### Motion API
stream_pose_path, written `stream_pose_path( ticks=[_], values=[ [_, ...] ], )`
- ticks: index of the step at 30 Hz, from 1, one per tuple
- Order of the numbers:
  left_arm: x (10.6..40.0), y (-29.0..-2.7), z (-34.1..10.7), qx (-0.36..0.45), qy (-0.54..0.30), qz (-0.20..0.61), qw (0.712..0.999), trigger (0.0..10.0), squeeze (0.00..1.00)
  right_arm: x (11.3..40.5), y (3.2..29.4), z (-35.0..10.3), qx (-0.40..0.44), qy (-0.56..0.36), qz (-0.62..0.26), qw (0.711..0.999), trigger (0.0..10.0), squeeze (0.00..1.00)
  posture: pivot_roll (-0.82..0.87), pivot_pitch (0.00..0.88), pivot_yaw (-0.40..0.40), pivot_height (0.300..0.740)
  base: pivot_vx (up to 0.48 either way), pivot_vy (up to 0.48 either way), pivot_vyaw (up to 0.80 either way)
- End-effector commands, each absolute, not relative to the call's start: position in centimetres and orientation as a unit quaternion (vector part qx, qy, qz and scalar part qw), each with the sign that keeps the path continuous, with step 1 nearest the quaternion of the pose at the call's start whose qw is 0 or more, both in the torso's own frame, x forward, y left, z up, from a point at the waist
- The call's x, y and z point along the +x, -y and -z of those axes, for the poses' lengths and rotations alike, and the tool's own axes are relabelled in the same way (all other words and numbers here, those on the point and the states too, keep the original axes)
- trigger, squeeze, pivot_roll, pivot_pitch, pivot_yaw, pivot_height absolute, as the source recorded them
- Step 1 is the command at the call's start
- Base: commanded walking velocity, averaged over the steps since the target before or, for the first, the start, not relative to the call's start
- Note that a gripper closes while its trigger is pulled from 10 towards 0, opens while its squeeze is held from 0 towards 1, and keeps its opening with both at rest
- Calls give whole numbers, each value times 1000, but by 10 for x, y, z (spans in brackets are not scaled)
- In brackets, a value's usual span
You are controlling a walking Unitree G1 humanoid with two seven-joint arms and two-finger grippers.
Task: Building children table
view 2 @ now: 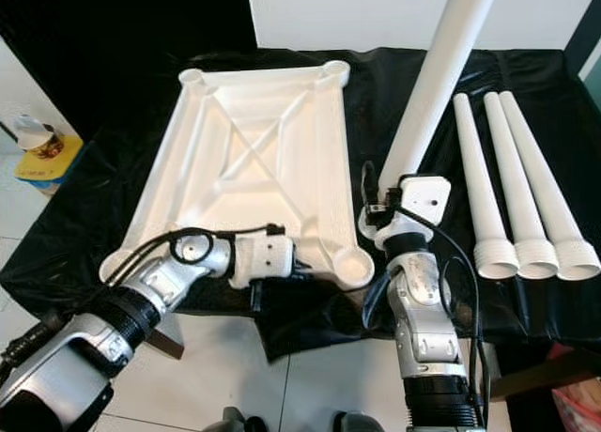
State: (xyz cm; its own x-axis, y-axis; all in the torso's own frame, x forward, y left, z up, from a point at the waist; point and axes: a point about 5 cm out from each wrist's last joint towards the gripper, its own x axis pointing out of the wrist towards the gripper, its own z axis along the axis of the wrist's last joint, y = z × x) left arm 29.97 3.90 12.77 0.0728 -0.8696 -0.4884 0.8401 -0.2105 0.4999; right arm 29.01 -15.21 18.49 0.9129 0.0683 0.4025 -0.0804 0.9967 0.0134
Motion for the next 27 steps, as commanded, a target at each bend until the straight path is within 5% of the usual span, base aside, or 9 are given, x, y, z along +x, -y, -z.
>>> stream_pose_path(
  ticks=[1,3,4,7,8,9,17,18,27],
  values=[
    [283,-33,-111,396,17,713,579,0,0,289,150,-186,17,209,-41,977,10000,0,-137,123,74,740,0,0,0],
    [280,-32,-108,407,25,714,570,0,0,290,149,-186,17,208,-41,977,10000,0,-137,123,74,740,0,0,0],
    [288,-33,-104,431,25,688,584,10000,0,289,148,-186,18,207,-45,977,10000,0,-138,125,74,740,0,0,0],
    [297,-34,-103,443,19,662,604,10000,0,289,146,-185,18,205,-49,977,10000,0,-138,125,74,740,0,0,0],
    [305,-36,-106,445,22,638,628,10000,220,289,145,-184,18,204,-52,977,10000,0,-139,125,74,740,0,0,0],
    [313,-38,-111,435,18,617,656,10000,1000,288,144,-184,18,203,-55,977,10000,0,-138,124,73,740,0,0,0],
    [326,-47,-128,420,23,578,699,10000,1000,287,143,-183,19,202,-59,977,10000,0,-134,124,73,740,0,0,0],
    [330,-50,-134,420,31,568,707,10000,0,287,142,-182,20,201,-61,978,10000,0,-131,123,73,740,0,0,0],
    [335,-60,-167,336,59,550,762,10000,0,287,138,-178,20,194,-72,978,10000,0,-116,118,76,740,0,0,0]
  ],
)
